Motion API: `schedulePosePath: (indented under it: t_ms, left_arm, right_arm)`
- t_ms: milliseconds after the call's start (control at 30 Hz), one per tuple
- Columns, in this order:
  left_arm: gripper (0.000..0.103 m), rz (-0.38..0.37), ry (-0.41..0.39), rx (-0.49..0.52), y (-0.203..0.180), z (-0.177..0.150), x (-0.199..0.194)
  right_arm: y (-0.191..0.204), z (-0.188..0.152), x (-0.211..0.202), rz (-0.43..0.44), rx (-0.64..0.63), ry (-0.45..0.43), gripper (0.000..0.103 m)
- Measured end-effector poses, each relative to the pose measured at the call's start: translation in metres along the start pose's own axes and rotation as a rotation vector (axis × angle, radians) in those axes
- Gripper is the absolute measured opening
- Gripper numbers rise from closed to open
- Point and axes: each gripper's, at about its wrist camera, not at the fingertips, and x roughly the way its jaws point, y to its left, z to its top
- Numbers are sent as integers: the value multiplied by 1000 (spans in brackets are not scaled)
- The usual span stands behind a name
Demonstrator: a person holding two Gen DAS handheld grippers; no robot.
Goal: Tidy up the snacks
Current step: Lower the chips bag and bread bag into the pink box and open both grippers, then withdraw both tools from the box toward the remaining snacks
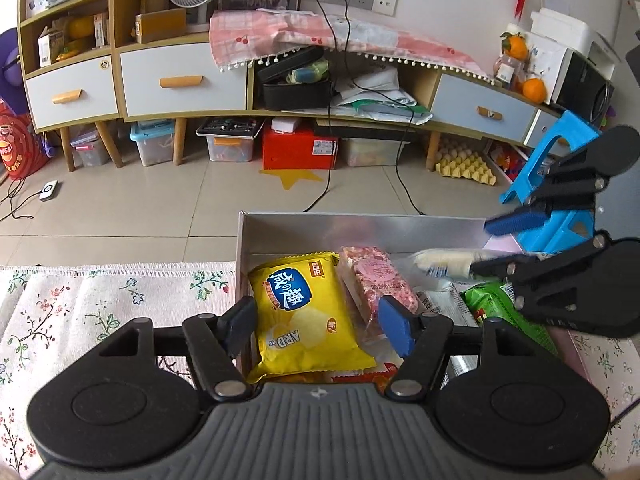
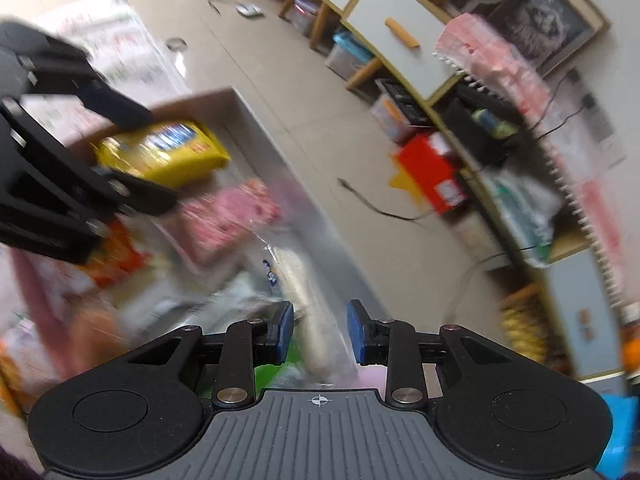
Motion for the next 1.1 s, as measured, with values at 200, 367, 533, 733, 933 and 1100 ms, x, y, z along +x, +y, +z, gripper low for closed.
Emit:
schedulePosePath:
  t_ms: [200, 367, 533, 733, 933, 1100]
  left_arm:
    - [66, -2, 3, -1, -2, -1, -1]
    - [70, -8, 10, 10, -5, -2, -10]
    - [80, -20, 13, 16, -7, -4, -28]
    - [91, -25, 20, 15, -8, -13, -56]
    - [97, 3, 36, 12, -3, -28, -80]
    - [101, 40, 39, 16, 1, -41, -99]
  right_arm:
    - [-9, -2, -2, -14, 60, -17, 29]
    - [-8, -6, -17, 6, 96, -27, 46]
    - [-9, -16, -46, 42, 194, -79, 61]
    - [-4, -35, -82, 77, 329, -130, 72]
    - [11, -60, -114, 122, 454, -186, 81]
    - [29, -81, -130, 156, 532, -222, 85]
